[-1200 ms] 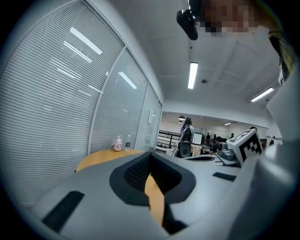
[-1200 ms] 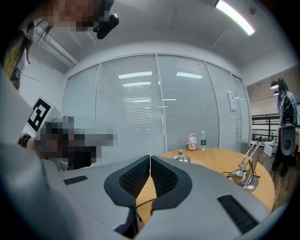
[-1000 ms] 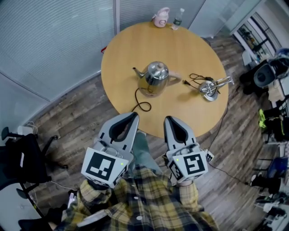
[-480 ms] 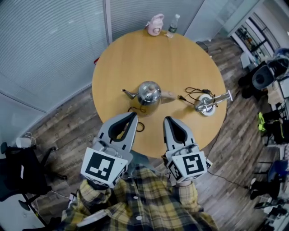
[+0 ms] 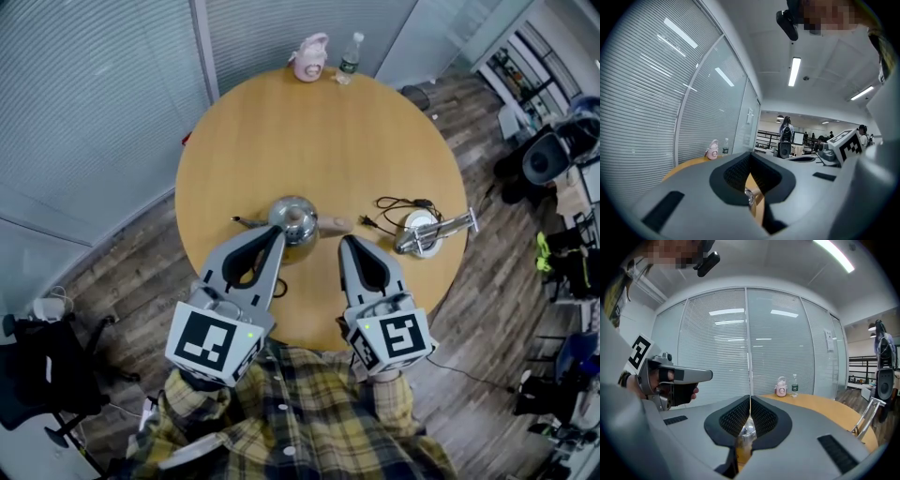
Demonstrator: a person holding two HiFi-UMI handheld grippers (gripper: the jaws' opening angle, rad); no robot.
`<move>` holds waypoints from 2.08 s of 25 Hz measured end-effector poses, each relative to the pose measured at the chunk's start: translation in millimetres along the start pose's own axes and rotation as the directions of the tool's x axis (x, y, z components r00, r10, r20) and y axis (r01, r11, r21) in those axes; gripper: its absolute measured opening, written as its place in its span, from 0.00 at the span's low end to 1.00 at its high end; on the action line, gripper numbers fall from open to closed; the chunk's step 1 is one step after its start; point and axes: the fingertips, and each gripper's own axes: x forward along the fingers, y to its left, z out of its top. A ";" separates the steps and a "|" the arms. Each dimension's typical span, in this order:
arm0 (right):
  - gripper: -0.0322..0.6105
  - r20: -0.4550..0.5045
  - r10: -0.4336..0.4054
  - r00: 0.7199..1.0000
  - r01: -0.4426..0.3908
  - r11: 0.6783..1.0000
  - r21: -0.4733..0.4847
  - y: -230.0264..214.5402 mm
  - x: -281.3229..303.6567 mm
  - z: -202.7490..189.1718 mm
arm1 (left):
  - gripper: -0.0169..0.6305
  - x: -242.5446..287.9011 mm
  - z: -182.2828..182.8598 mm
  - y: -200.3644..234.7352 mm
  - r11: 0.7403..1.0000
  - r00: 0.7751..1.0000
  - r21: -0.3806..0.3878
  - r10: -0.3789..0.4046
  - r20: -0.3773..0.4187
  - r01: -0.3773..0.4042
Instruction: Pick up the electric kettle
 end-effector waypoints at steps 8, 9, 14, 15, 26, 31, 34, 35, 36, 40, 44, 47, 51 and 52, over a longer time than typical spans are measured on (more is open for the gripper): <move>0.10 -0.001 -0.041 0.999 0.041 0.999 0.006 -14.8 12.0 3.0 | 0.03 22.0 2.2 6.7 0.999 0.999 -0.007 -0.043 -0.022 0.043; 0.10 -0.001 -0.046 0.999 0.046 0.999 0.007 -15.7 12.8 3.1 | 0.03 23.8 2.3 7.2 0.999 0.999 -0.004 -0.047 -0.024 0.047; 0.10 -0.006 -0.073 0.997 0.073 0.997 0.005 -20.5 15.2 -1.2 | 0.03 29.5 -0.2 11.5 0.998 0.998 -0.008 -0.061 -0.033 0.061; 0.10 -0.006 -0.078 0.997 0.078 0.997 0.007 -21.1 15.8 -2.4 | 0.03 30.0 -1.1 13.3 0.998 0.997 -0.009 -0.062 -0.034 0.062; 0.11 -0.035 -0.082 0.996 0.083 0.996 0.041 -41.0 20.3 -27.2 | 0.03 41.6 -13.6 18.6 0.997 0.995 -0.017 -0.071 -0.066 0.070; 0.12 -0.068 -0.079 0.995 0.083 0.995 0.057 -53.3 18.7 -47.7 | 0.03 51.3 -23.2 21.9 0.998 0.994 -0.025 -0.068 -0.084 0.066; 0.25 -0.106 -0.065 0.992 0.072 0.995 0.064 -55.8 19.8 -64.1 | 0.03 54.8 -26.5 29.1 0.998 0.994 -0.020 -0.056 -0.090 0.054; 0.26 -0.114 -0.064 0.991 0.072 0.995 0.064 -56.3 20.3 -68.5 | 0.03 55.1 -27.6 31.6 0.999 0.994 -0.019 -0.051 -0.092 0.049; 0.27 -0.119 -0.065 0.991 0.073 0.995 0.063 -56.9 21.0 -72.4 | 0.03 55.3 -28.8 33.9 0.999 0.994 -0.019 -0.047 -0.094 0.046; 0.32 -0.136 -0.071 0.988 0.079 0.995 0.054 -60.8 26.0 -88.2 | 0.03 58.0 -36.9 40.6 0.999 0.994 -0.024 -0.035 -0.103 0.032; 0.37 -0.148 -0.074 0.986 0.082 0.996 0.046 -65.5 33.7 -104.7 | 0.03 63.2 -47.3 47.6 0.999 0.994 -0.051 -0.020 -0.111 0.014; 0.40 -0.165 -0.080 0.983 0.088 0.995 0.045 -69.8 37.8 -120.4 | 0.03 67.1 -53.3 52.6 0.998 0.994 -0.060 -0.007 -0.113 0.000; 0.42 -0.185 -0.087 0.979 0.098 0.994 0.054 -75.1 43.1 -140.3 | 0.03 72.7 -56.4 57.6 0.999 0.995 -0.046 0.003 -0.104 -0.008; 0.42 -0.187 -0.088 0.978 0.100 0.993 0.055 -75.3 45.0 -144.9 | 0.03 72.2 -60.2 58.2 0.998 0.993 -0.058 0.005 -0.118 -0.012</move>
